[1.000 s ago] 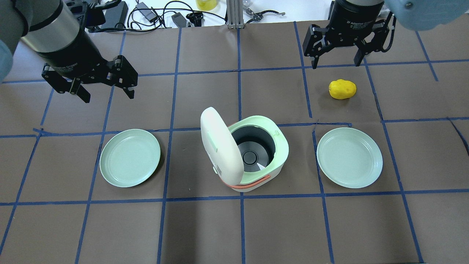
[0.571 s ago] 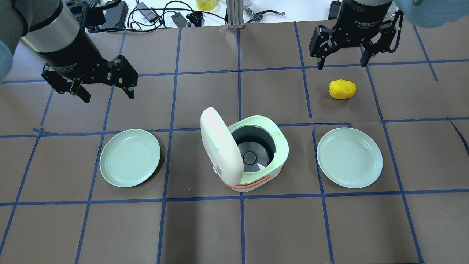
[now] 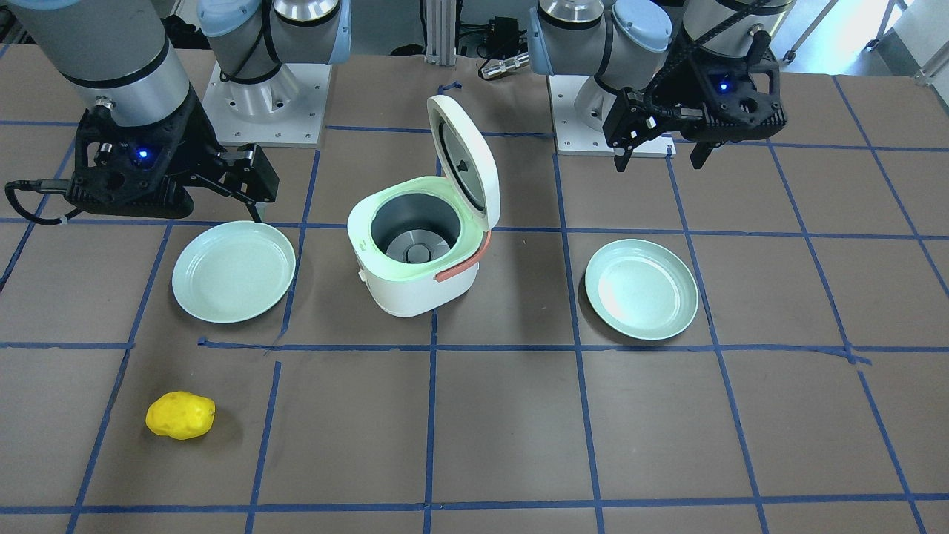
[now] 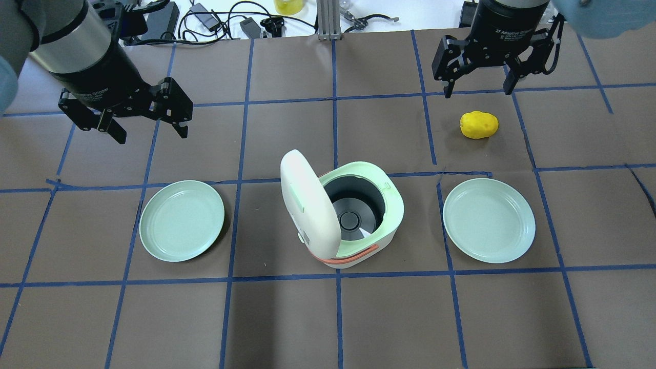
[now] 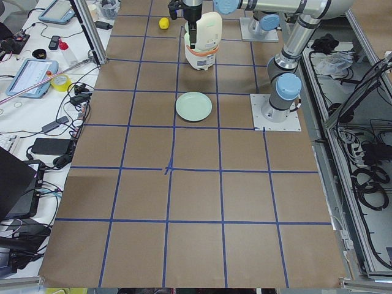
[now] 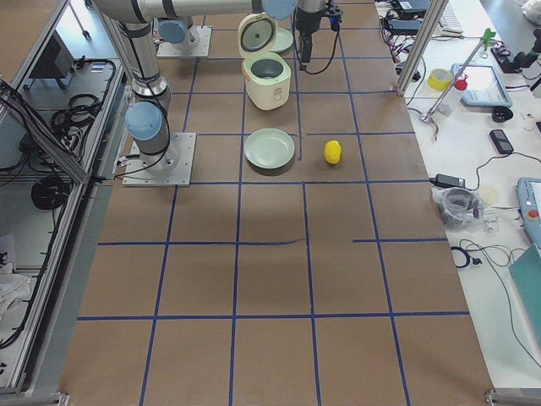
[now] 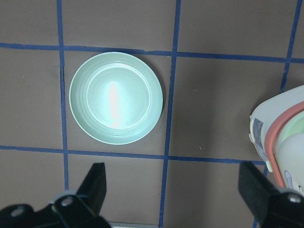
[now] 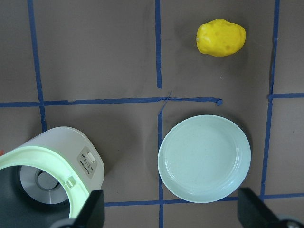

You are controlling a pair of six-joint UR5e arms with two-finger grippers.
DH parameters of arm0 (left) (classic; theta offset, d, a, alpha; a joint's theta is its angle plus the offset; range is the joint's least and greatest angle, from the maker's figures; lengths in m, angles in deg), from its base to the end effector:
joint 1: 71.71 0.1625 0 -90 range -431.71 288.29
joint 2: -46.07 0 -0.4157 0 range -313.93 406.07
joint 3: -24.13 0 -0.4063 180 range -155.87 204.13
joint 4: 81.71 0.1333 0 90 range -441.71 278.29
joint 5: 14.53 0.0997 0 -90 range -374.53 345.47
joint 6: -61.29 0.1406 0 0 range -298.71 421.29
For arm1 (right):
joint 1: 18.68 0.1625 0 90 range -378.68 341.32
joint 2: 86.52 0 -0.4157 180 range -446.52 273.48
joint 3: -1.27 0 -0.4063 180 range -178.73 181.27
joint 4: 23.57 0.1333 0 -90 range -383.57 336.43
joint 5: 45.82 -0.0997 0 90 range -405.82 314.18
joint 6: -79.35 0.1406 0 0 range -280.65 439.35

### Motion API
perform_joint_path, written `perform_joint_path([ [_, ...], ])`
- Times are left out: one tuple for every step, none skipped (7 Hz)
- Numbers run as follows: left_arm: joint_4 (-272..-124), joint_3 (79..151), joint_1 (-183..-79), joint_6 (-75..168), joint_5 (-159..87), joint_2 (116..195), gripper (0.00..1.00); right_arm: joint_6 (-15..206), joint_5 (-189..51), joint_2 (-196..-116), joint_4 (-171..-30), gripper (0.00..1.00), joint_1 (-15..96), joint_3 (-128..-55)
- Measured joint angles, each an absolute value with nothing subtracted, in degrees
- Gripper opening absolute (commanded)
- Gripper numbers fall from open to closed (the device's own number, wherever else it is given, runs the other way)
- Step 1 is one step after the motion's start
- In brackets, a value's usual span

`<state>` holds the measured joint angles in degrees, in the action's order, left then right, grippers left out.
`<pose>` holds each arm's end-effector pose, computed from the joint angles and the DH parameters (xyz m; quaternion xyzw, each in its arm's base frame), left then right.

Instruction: Press rice cooker button

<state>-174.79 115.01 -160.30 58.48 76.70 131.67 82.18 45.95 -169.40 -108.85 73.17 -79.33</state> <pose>-0.1186 -0.4775 0.4621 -0.0369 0.9993 -0.0040 0.0107 0.1467 -0.5467 0.4465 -0.0082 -0.9996 -0.0206 0.0163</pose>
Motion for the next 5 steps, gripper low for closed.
perform_joint_path([
  [-174.8, 115.0, -160.3, 58.5, 76.7, 131.7, 1.00, 82.0, 45.8, -169.4, -108.6, 1.00, 73.2, -79.3],
  [-174.8, 115.0, -160.3, 58.5, 76.7, 131.7, 1.00, 81.9, 45.8, -169.4, -108.4, 1.00, 73.2, -79.3],
  [-174.8, 115.0, -160.3, 58.5, 76.7, 131.7, 1.00, 81.8, 45.8, -169.4, -108.4, 1.00, 73.2, -79.3],
  [-174.8, 115.0, -160.3, 58.5, 76.7, 131.7, 1.00, 81.8, 45.8, -169.4, -108.4, 1.00, 73.2, -79.3],
  [-174.8, 115.0, -160.3, 58.5, 76.7, 131.7, 1.00, 81.8, 45.8, -169.4, -108.4, 1.00, 73.2, -79.3],
])
